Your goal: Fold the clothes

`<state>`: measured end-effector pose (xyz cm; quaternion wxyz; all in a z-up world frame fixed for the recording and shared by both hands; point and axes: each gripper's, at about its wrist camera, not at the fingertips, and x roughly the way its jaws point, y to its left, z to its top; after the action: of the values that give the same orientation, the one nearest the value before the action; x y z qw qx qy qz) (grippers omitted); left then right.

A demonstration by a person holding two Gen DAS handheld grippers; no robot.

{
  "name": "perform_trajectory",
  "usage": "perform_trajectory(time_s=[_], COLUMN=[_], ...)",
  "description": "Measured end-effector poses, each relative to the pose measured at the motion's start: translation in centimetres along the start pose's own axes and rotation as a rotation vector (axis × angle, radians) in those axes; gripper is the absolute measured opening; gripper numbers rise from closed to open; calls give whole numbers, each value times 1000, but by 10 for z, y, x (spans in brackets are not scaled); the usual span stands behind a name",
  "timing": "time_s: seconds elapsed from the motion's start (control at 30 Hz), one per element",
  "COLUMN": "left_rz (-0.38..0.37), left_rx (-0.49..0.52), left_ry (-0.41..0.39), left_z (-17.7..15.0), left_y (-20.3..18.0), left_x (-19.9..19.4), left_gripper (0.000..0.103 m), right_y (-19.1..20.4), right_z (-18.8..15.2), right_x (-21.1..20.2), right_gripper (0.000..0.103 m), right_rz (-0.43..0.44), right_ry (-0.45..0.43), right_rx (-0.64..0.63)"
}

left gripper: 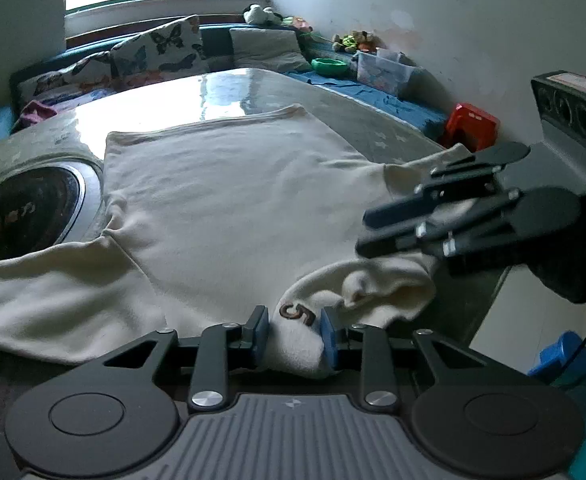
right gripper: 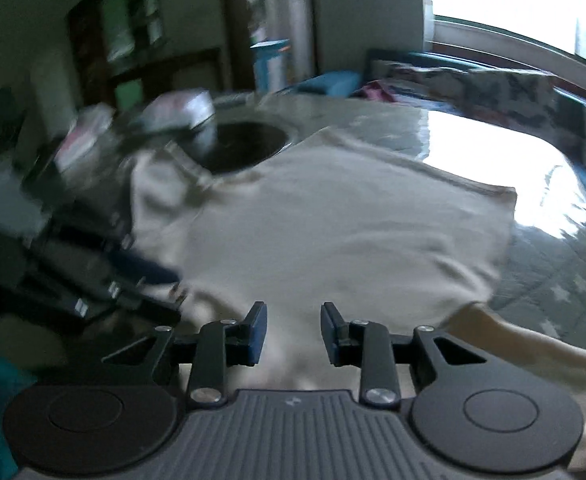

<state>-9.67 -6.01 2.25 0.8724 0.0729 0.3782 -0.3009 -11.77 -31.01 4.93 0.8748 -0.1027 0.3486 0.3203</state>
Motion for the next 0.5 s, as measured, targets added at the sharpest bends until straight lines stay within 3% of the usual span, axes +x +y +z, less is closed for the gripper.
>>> perform_trajectory(time_s=[0.13,0.27,0.4,0.5], left_rz=[-7,-17,-50,-49], left_rx=[21,78,140,183], left_ry=[-19,-70,-54,-34], left_z=[2,7,6,2], left_y=[1,-3,-11,-16], left_x=[-7,-14,-7,0], left_gripper=[31,30,30,30], right_y=[24,28,35,38], right_z=[-4,1,4,1], right_x=[3,-6,-5,2], right_gripper=[26,26,25,16], right_rz=[12,17,64,61], right_ry=[30,-8,2,32], right_rx=[-100,-89,-104,-117])
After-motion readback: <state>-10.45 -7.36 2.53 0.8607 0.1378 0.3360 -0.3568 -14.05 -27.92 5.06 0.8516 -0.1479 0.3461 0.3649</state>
